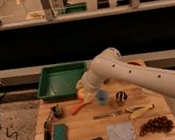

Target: Place apple in red bowl

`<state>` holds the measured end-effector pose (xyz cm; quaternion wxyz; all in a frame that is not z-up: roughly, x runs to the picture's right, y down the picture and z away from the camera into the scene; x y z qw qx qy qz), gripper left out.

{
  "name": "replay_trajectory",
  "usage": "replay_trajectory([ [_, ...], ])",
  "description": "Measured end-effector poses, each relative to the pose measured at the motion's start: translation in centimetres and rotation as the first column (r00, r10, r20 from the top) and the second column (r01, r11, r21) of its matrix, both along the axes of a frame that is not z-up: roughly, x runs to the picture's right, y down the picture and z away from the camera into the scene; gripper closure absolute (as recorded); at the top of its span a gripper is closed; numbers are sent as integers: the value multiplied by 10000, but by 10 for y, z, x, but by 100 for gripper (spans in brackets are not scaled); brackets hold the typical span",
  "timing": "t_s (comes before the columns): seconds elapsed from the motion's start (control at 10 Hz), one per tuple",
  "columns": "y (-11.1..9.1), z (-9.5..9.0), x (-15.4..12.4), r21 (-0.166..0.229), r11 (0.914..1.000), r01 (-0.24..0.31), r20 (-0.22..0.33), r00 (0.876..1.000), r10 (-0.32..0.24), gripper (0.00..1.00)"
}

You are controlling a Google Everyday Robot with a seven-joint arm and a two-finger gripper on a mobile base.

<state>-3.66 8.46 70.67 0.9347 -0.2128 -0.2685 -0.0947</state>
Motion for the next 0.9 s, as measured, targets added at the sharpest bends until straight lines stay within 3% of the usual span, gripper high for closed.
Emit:
replay_trajectory([
  [0.9,1,0,-1,-13,10000,8,17,10000,-8,94],
])
